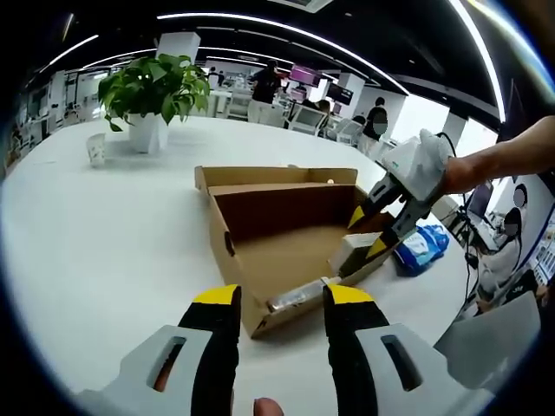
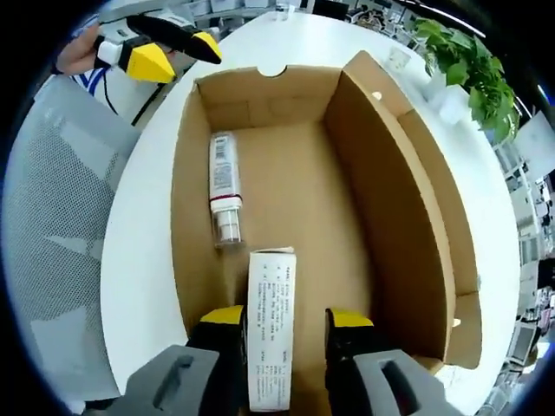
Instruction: Operate the shoe box by opening the lid, removing the specified soft item, and placing it in the target area until the item is outside and the box remains undamaged.
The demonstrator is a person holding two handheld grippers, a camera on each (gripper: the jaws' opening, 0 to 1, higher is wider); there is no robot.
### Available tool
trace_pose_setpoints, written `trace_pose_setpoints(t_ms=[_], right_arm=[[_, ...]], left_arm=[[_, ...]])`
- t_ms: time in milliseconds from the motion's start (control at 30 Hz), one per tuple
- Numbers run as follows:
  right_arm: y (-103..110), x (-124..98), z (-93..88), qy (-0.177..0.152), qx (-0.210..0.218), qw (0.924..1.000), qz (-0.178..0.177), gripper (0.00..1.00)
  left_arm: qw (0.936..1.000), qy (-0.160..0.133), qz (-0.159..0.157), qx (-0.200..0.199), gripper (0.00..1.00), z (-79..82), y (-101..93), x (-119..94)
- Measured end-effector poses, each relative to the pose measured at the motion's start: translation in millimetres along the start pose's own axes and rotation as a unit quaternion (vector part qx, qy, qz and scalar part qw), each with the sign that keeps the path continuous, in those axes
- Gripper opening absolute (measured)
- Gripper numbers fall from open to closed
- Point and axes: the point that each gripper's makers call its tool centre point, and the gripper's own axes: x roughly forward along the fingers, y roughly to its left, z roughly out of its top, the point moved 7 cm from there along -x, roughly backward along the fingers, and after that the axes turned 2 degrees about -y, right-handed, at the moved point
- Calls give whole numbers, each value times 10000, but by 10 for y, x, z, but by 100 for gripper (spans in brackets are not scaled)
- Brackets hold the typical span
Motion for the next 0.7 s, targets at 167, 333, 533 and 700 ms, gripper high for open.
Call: trace_pose_setpoints(t_ms=[167, 333, 533, 700], right_arm=[[51, 19, -18, 63, 229, 9997, 94, 17], [53, 6, -24, 42, 346, 9993, 111, 16], [44, -22, -16, -29, 421, 9991, 74, 16], [42, -99, 43, -147, 429, 9990, 25, 16]], left_arm=[[10000, 8, 9, 21, 38, 1, 1, -6], [10000, -6, 11, 32, 38, 10, -1, 2], [10000, -19, 13, 18, 38, 13, -6, -7], [10000, -33, 10, 12, 39, 24, -8, -17]])
